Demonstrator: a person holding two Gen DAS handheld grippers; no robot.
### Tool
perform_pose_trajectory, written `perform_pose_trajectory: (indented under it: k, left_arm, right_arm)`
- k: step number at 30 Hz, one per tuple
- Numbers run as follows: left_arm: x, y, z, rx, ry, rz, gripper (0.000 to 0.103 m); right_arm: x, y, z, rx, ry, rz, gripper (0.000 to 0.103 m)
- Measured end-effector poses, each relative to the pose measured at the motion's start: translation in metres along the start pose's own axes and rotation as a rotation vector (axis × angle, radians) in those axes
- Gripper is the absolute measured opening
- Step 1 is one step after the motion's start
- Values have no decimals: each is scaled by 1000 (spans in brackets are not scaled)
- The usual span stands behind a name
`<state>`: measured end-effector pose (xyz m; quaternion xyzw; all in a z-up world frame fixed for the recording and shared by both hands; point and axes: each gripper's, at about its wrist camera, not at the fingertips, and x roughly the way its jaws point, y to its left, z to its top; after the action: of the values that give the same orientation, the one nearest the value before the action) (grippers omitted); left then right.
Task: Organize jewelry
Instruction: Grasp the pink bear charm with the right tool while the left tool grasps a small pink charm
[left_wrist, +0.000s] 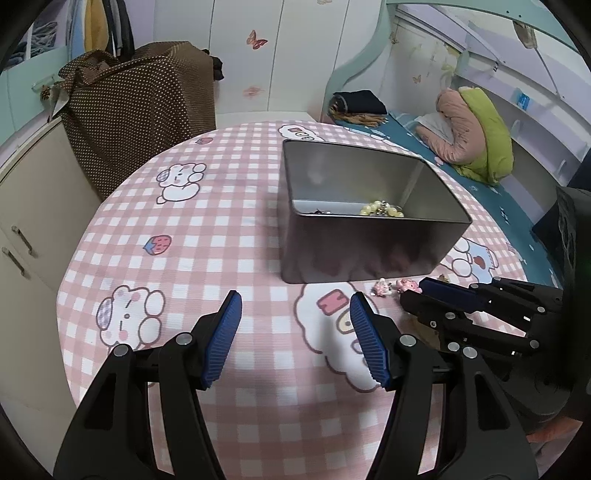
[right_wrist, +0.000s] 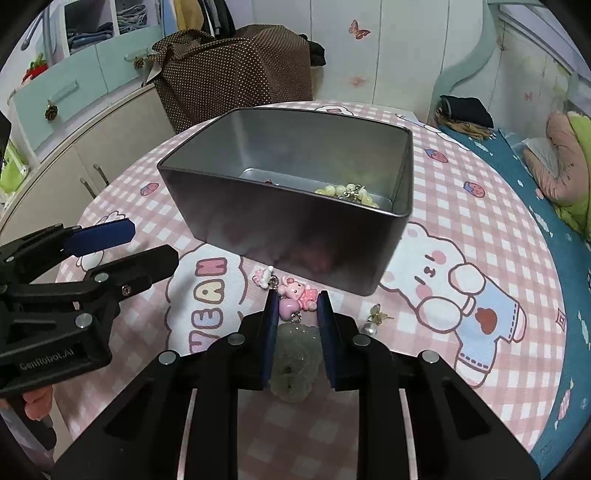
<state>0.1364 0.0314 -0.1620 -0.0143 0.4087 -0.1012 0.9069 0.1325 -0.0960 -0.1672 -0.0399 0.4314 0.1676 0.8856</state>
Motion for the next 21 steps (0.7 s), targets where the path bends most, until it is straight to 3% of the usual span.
perform_pose_trajectory:
  k: [21]
  left_arm:
    - [27,-51,8,80,37,-40,62]
  right_arm:
    - [-45,-57,-16,129,-104,-47,20]
